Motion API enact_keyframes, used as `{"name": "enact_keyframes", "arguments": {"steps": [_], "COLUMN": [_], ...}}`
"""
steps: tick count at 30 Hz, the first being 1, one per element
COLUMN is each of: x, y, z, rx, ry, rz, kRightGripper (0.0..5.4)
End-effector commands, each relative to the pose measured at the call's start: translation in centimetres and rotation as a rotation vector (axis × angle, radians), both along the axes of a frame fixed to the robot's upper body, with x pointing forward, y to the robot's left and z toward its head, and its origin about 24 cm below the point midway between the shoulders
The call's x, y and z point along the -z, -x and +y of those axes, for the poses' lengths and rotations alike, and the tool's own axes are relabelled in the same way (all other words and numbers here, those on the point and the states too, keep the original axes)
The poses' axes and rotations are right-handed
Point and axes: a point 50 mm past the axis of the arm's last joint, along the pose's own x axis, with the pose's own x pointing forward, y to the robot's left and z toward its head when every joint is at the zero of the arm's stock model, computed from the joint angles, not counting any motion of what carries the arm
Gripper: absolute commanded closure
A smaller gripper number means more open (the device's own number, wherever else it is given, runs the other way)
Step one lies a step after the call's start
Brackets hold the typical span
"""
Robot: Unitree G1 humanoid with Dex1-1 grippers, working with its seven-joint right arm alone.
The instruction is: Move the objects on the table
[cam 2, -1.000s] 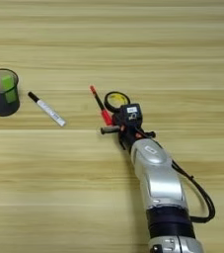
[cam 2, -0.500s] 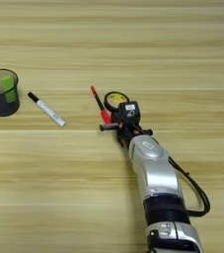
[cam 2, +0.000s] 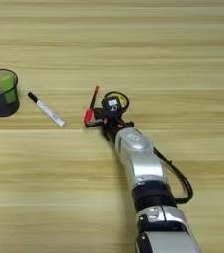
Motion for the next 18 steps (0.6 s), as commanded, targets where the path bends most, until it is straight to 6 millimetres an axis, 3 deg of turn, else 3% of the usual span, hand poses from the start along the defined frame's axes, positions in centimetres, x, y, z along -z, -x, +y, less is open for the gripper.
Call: {"name": "enact_keyframes", "arguments": {"steps": [1,18], "x": [-1.3,-1.3], "y": [-1.4,-1.2], "z": [0.4,2.3], "rx": [-0.015,-0.127], "ry": [0.015,-0.036], "rz": [-0.042,-0.082], "kRightGripper": [5.37,5.37]}}
